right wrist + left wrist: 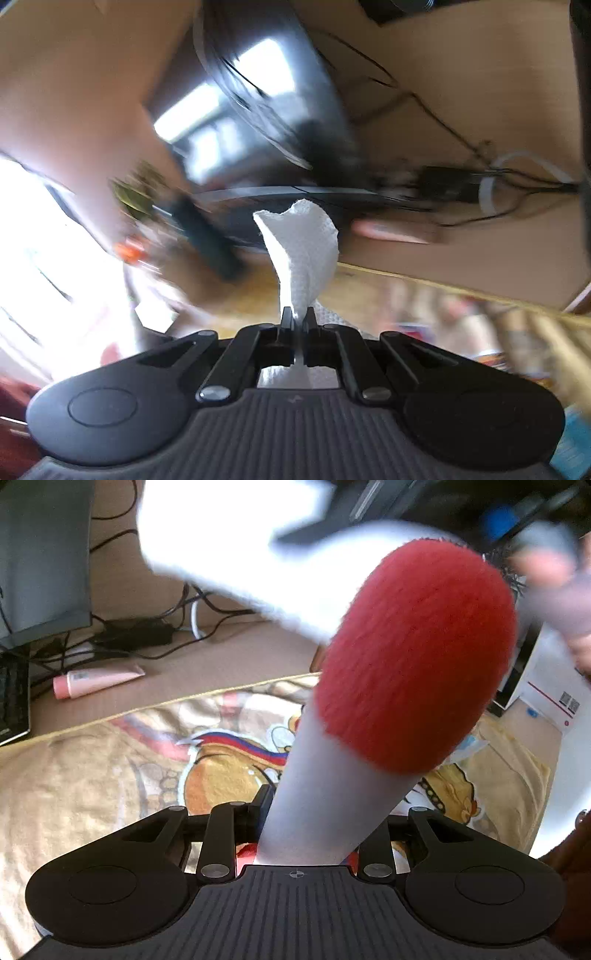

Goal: Organize soft objects

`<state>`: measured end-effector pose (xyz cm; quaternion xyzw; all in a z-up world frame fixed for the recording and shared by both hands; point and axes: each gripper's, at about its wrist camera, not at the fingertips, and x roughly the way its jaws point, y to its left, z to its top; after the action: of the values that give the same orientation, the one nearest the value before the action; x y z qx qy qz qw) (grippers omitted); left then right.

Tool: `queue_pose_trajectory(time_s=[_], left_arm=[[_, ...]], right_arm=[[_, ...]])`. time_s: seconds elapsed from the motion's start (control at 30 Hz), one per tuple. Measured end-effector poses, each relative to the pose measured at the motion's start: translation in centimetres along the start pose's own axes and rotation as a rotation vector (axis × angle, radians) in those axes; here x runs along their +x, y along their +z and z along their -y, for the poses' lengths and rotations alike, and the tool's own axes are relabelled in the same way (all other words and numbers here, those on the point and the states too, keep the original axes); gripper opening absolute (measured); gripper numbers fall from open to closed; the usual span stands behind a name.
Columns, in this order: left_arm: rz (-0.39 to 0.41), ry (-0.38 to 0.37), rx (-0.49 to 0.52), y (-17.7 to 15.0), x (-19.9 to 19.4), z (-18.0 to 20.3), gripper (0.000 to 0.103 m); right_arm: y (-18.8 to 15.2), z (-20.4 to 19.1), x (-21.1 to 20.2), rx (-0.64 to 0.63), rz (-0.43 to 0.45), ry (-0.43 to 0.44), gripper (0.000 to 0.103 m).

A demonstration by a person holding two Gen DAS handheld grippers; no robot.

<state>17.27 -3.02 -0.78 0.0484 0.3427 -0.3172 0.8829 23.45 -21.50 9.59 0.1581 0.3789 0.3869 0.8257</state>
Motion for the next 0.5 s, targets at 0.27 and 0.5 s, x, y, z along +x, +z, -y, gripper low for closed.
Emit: queue_pose_trajectory(time_s=[0.27,0.5], left_arm=[[-0.012,0.004,0.002,0.2,0.3,-0.2,0.033],[-0.018,-0.001,0.000,0.6,0.7,-0.7,0.034]], right_arm=[[-2.3,-3.7,-1.4,-0.091,-0.113,0.075,0.007],[-4.2,-2.0,-0.5,-0.054,-0.201,0.009,0.011]])
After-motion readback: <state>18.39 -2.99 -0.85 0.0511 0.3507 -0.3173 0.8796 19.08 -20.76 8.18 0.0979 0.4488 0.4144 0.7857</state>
